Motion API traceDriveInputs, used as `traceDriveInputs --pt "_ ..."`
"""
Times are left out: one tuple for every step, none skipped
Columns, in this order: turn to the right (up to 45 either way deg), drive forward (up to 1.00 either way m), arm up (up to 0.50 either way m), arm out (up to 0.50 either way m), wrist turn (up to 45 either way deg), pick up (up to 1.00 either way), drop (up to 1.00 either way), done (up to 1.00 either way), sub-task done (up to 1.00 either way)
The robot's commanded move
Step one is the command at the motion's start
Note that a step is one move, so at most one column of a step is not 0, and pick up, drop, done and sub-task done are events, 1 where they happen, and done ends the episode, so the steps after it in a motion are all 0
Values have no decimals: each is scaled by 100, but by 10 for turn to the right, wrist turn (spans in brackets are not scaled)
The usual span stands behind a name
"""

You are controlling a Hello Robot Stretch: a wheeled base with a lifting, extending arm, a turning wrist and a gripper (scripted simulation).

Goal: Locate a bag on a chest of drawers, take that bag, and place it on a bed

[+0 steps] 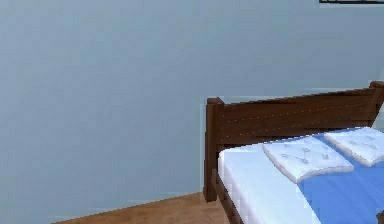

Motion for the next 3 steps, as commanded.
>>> traceDriveInputs --pt "0 0 0 0 390 0 0 0 0" --pt "0 0 -26 0 0 0 0 0 0" --pt "0 0 -32 0 0 0 0 0 0"
